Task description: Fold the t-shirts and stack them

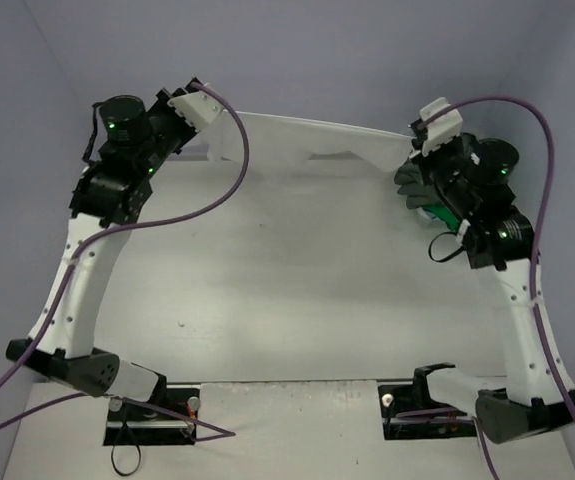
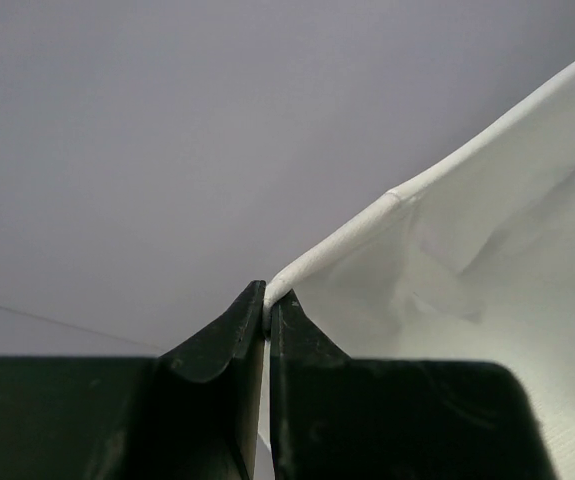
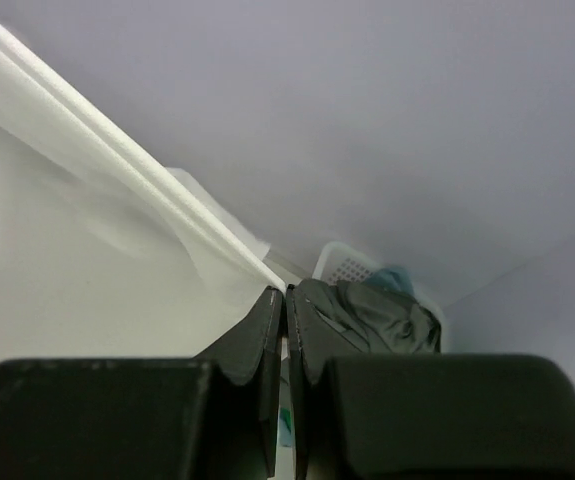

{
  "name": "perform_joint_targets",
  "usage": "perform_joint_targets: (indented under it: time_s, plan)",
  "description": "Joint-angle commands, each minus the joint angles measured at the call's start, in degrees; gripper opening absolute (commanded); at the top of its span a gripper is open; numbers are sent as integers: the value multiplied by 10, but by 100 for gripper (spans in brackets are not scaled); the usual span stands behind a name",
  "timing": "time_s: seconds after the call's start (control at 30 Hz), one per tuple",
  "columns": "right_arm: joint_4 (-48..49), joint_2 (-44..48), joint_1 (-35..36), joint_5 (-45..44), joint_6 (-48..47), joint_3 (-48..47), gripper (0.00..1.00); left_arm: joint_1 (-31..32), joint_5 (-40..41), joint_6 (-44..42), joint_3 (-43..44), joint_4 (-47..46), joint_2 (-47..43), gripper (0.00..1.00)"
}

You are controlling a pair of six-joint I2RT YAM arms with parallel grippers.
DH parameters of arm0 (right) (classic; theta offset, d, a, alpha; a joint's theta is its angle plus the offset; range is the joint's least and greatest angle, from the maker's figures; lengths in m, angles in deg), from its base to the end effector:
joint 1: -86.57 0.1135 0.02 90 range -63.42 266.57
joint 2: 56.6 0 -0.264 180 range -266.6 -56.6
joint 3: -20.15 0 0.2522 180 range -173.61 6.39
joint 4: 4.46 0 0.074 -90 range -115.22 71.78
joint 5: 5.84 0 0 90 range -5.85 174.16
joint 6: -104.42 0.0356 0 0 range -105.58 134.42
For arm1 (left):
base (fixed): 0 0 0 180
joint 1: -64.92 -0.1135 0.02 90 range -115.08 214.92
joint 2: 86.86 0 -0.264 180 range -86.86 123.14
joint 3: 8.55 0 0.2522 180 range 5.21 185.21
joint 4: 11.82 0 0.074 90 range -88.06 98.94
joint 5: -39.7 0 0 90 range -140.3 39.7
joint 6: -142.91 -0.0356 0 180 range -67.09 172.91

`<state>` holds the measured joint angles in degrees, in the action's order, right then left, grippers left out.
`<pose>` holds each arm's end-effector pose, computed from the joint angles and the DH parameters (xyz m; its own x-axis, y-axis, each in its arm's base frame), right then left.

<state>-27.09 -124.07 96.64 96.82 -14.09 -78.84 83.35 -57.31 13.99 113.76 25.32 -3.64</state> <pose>0.2362 0.0499 0.5060 0.3169 -0.4167 -0.8520 -0.2646 0.8238 -0.5013 0.2774 -0.0970 0.5384 0.2949 0.5590 -0.7750 0.3139 0.7094 0.6311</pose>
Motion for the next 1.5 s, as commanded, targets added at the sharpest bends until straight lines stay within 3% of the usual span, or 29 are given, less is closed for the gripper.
perform_joint_targets:
  time_s: [0.0,0.3,0.53,0.7,0.9,0.93,1.03,1.2,1.47]
  plan:
    - [-38,77,-9,9,-6,1,0,-2,29,7,0,11,-102,0]
    - [-152,196,-10,111,-20,-27,0,11,-18,74,70,162,-215,1]
    - [-169,265,-11,175,-12,12,0,9,-123,81,85,239,-271,2]
    - [-172,289,-11,196,-1,43,0,8,-245,88,-1,225,-349,9]
    - [-174,293,-12,247,20,103,0,5,-232,106,-81,249,-355,9]
    - [-174,291,-12,249,17,117,0,5,-256,110,-125,250,-358,9]
    - [-174,286,-11,249,16,130,0,5,-306,152,-220,193,-364,9]
    - [-174,276,-11,237,16,134,0,19,-350,211,-301,115,-310,9]
    - [-173,253,-14,192,-1,120,0,125,-375,296,-374,-15,-190,9]
